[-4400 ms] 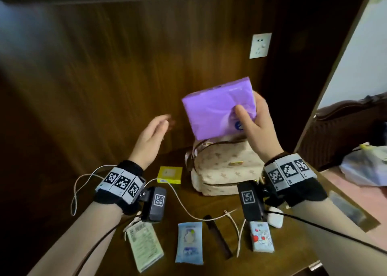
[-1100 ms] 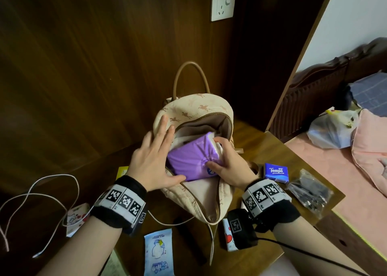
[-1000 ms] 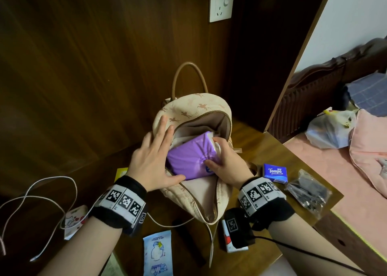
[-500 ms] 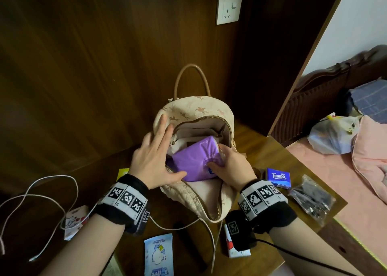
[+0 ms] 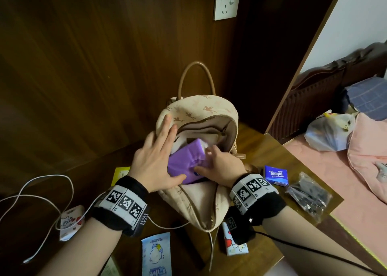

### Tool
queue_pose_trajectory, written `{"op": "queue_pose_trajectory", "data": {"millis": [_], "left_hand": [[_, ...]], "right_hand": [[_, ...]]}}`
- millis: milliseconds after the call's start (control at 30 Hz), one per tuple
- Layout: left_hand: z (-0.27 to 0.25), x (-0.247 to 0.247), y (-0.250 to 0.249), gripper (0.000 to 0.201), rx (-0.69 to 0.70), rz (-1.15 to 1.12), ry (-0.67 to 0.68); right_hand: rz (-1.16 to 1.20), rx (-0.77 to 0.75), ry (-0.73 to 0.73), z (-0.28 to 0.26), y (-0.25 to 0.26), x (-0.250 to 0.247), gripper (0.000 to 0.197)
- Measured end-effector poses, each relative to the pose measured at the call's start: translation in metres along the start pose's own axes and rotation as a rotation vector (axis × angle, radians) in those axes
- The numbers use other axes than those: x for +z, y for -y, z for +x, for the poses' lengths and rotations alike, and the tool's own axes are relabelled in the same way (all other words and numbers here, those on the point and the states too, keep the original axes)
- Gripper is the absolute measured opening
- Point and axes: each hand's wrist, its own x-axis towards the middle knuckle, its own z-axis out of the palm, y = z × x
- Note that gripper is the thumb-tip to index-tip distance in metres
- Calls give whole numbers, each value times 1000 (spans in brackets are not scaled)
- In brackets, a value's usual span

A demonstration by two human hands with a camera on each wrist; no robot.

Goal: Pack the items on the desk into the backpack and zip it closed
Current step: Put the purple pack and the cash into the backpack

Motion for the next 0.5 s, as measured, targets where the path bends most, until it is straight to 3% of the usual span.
{"op": "queue_pose_trajectory", "data": {"millis": [200, 367, 500], "left_hand": [[-1, 1, -6, 125, 27, 6, -25], [-4, 4, 2, 117, 35, -1, -48], [-5, 7, 16, 109, 66, -40, -66]], "right_hand": [[-177, -3, 8, 1, 2, 12, 58], [-120, 7, -22, 5, -4, 14, 52], [-62, 5, 59, 10, -13, 8, 53]]}}
